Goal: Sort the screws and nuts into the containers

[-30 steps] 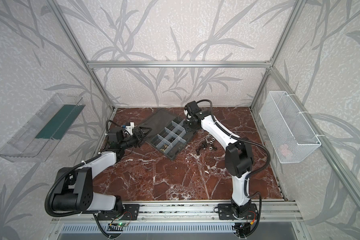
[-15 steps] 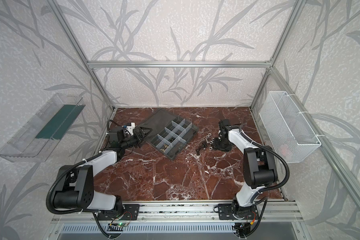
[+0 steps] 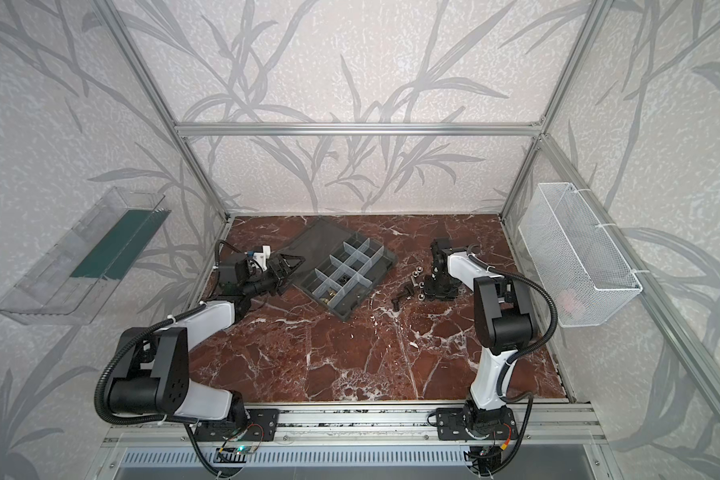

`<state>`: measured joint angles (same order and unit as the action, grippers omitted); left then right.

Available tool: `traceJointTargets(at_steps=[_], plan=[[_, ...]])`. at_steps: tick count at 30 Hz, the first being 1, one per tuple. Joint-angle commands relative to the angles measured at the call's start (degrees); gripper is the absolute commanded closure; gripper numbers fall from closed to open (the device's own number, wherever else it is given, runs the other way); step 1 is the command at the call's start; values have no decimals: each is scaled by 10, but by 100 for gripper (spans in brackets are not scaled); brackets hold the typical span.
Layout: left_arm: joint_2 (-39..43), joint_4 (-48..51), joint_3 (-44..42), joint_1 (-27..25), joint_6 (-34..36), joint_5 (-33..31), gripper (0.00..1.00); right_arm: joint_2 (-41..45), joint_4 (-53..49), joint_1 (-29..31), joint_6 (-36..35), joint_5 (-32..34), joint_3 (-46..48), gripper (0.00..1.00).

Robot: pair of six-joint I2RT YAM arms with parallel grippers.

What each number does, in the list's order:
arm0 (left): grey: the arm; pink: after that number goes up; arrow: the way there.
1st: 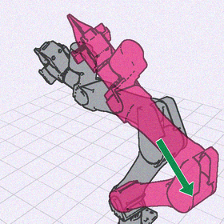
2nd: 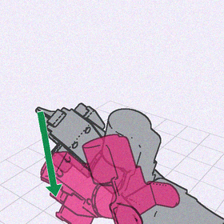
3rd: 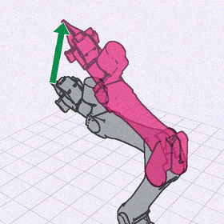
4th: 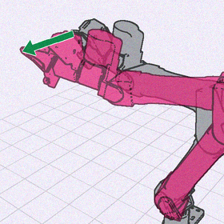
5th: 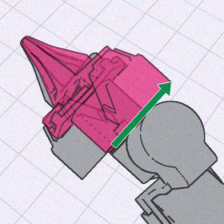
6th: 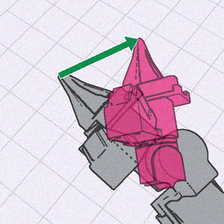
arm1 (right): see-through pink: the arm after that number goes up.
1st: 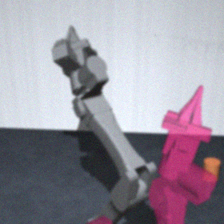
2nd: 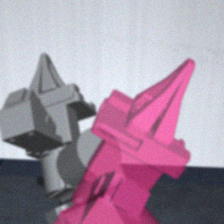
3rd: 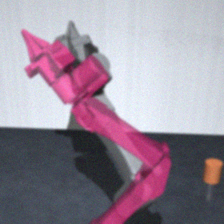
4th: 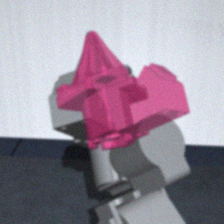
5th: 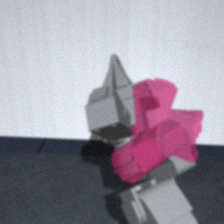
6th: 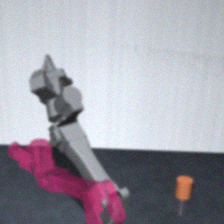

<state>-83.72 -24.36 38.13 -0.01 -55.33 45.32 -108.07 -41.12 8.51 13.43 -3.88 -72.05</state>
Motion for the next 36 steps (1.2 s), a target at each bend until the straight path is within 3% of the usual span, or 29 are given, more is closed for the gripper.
traceJointTargets(at_steps=[1, 15, 21, 28, 32, 36], plan=[[11, 1, 8, -2, -1, 2, 0, -13, 3, 1, -12, 6, -15, 56], [12, 1, 5, -2, 2, 3, 1, -26, 10, 1, -15, -8, -4, 66], [13, 1, 5, -1, 1, 4, 1, -23, 18, 1, -18, -6, 3, 88], [18, 0, 5, -1, -1, 5, 0, 82, 43, 16, -28, -57, -11, 95], [17, -35, -1, -1, -23, 12, 0, 124, 59, 56, -30, -97, -66, 96], [15, -41, -5, -2, -27, 13, 0, 107, 69, 131, -51, -58, -138, 96]])
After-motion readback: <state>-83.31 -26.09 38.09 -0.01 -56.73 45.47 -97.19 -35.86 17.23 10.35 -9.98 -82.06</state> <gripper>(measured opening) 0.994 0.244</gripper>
